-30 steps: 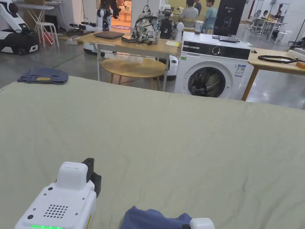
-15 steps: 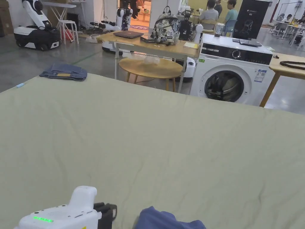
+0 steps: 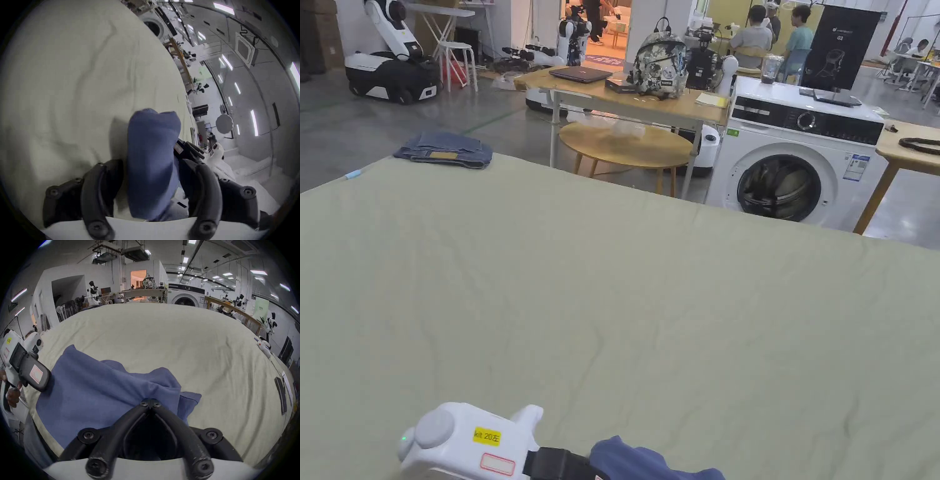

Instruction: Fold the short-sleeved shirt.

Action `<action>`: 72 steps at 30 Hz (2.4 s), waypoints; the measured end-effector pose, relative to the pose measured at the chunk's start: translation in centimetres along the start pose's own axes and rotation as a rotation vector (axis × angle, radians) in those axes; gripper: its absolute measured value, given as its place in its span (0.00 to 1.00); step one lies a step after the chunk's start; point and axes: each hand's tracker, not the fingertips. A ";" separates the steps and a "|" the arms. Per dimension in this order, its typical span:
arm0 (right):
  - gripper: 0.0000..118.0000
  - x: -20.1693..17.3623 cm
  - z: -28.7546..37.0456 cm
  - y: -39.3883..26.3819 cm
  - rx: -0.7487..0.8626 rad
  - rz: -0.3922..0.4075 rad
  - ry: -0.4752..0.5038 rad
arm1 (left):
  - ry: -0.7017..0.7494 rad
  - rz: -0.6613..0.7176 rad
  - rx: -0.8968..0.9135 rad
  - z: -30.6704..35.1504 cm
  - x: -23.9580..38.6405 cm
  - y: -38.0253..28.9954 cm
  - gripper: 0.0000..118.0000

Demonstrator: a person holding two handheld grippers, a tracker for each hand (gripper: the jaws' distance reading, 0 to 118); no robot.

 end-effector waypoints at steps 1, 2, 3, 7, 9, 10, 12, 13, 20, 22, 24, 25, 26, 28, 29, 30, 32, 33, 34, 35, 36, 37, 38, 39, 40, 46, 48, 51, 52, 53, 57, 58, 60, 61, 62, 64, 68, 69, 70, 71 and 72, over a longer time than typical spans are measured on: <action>0.00 0.0 0.0 0.0 0.001 0.000 0.000 | 0.005 0.017 -0.011 -0.9 -0.2 0.2 0.63; 0.00 0.0 -0.1 -0.1 0.002 0.000 -0.001 | 0.005 0.028 -0.011 -1.5 -0.3 0.3 0.63; 0.00 0.0 -0.1 -0.1 0.003 -0.001 -0.001 | -0.020 0.036 -0.021 -2.2 -0.4 0.3 0.63; 0.00 0.2 0.0 0.0 0.001 -0.011 0.007 | -0.103 0.039 -0.016 -3.5 -1.8 0.6 0.51; 0.00 0.3 0.0 0.0 -0.001 -0.012 0.009 | -0.017 0.001 -0.006 -3.8 -1.9 0.5 0.28; 0.00 0.3 -0.2 0.0 -0.003 -0.013 0.011 | -0.021 0.012 -0.002 -3.9 -2.1 0.3 0.25; 0.00 0.3 -0.2 -0.1 0.001 -0.014 0.013 | -0.063 0.060 0.008 -3.7 -1.4 -0.4 0.17; 0.00 0.3 -0.1 -0.2 0.007 -0.013 0.016 | -0.051 0.072 0.016 -3.7 -1.3 -0.6 0.16; 0.00 0.6 1.4 0.4 0.044 0.007 0.029 | -0.078 0.033 0.037 -2.3 -1.3 0.6 0.14; 0.00 0.6 2.2 1.1 0.074 0.029 0.012 | -0.081 0.025 0.043 -1.1 -0.7 1.0 0.14; 0.00 0.9 2.7 1.8 0.091 0.035 0.012 | -0.079 0.020 0.050 0.6 0.0 1.0 0.14; 0.00 1.0 2.8 2.2 0.100 0.038 0.008 | -0.066 0.021 0.055 1.5 0.0 1.3 0.14; 0.00 1.1 2.7 2.5 0.107 0.040 0.005 | -0.055 0.022 0.060 2.4 -0.1 1.6 0.14; 0.00 1.3 2.8 3.2 0.129 0.040 -0.001 | -0.030 0.015 0.074 4.9 0.9 1.6 0.14; 0.00 1.3 2.7 3.5 0.135 0.037 -0.002 | -0.017 0.013 0.085 6.1 0.8 1.8 0.14; 0.00 1.4 2.6 3.8 0.147 0.033 -0.009 | 0.006 0.013 0.098 7.6 0.6 2.1 0.14; 0.00 1.3 2.4 4.3 0.158 0.028 -0.013 | 0.054 0.008 0.112 10.9 0.2 2.7 0.14; 0.00 1.2 2.3 4.6 0.160 0.028 -0.019 | 0.084 0.008 0.124 12.7 -0.1 3.0 0.14; 0.00 1.0 2.4 5.1 0.161 0.025 -0.026 | 0.112 0.009 0.136 14.6 -0.3 3.3 0.14; 0.00 1.0 2.4 5.4 0.161 0.021 -0.022 | 0.140 0.010 0.148 16.2 -0.6 3.6 0.14; 0.00 1.0 2.3 5.6 0.160 0.015 -0.017 | 0.174 0.019 0.162 18.2 -1.0 3.9 0.14; 0.00 0.8 2.2 5.8 0.160 0.015 -0.018 | 0.206 0.033 0.175 19.8 -1.3 4.0 0.14; 0.00 0.7 2.2 5.9 0.160 0.017 -0.020 | 0.214 0.040 0.180 21.7 -1.7 4.3 0.14; 0.00 0.6 2.1 6.0 0.161 0.019 -0.019 | 0.247 0.051 0.191 24.0 -3.1 4.9 0.14; 0.00 0.5 2.0 6.1 0.160 0.020 -0.017 | 0.281 0.050 0.200 26.0 -3.7 5.3 0.14; 0.00 -0.1 1.4 6.2 0.145 0.031 -0.015 | 0.434 0.110 0.240 35.4 -5.3 6.5 0.14; 0.00 -0.2 1.3 6.1 0.139 0.028 -0.016 | 0.471 0.124 0.240 36.9 -5.2 6.6 0.14; 0.00 -0.1 1.2 6.0 0.125 0.019 -0.018 | 0.539 0.140 0.231 39.2 -6.1 7.0 0.14; 0.00 -0.1 1.2 6.0 0.120 0.015 -0.020 | 0.545 0.151 0.229 39.7 -6.4 7.1 0.14; 0.00 -0.1 1.2 5.9 0.117 0.015 -0.021 | 0.562 0.166 0.229 40.0 -6.7 7.1 0.14; 0.00 -0.1 1.3 5.9 0.106 0.022 -0.028 | 0.596 0.212 0.222 39.6 -6.9 6.3 0.15; 0.00 0.0 1.2 5.9 0.103 0.024 -0.028 | 0.606 0.220 0.218 39.2 -7.1 6.3 0.18; 0.00 0.0 1.1 6.0 0.100 0.026 -0.029 | 0.653 0.224 0.209 39.1 -7.2 6.2 0.24; 0.00 0.0 1.1 6.0 0.099 0.028 -0.030 | 0.701 0.197 0.211 38.9 -6.8 6.0 0.26; 0.00 0.1 1.0 6.0 0.099 0.031 -0.031 | 0.739 0.177 0.205 38.8 -6.5 5.9 0.29; 0.00 0.3 0.9 6.1 0.099 0.032 -0.031 | 0.841 0.170 0.189 40.2 -7.3 7.0 0.34; 0.00 0.3 0.9 6.1 0.101 0.031 -0.030 | 0.918 0.191 0.218 41.9 -6.5 7.1 0.34; 0.00 0.3 0.8 6.1 0.101 0.029 -0.029 | 0.960 0.185 0.247 42.1 -6.1 7.1 0.34; 0.00 0.2 0.9 6.0 0.100 0.028 -0.029 | 1.017 0.166 0.253 42.2 -5.7 7.0 0.34; 0.00 0.2 0.9 6.0 0.099 0.027 -0.028 | 1.068 0.128 0.268 42.9 -6.2 7.4 0.34; 0.00 0.2 0.9 6.0 0.099 0.025 -0.026 | 1.098 0.104 0.295 43.2 -6.0 7.5 0.34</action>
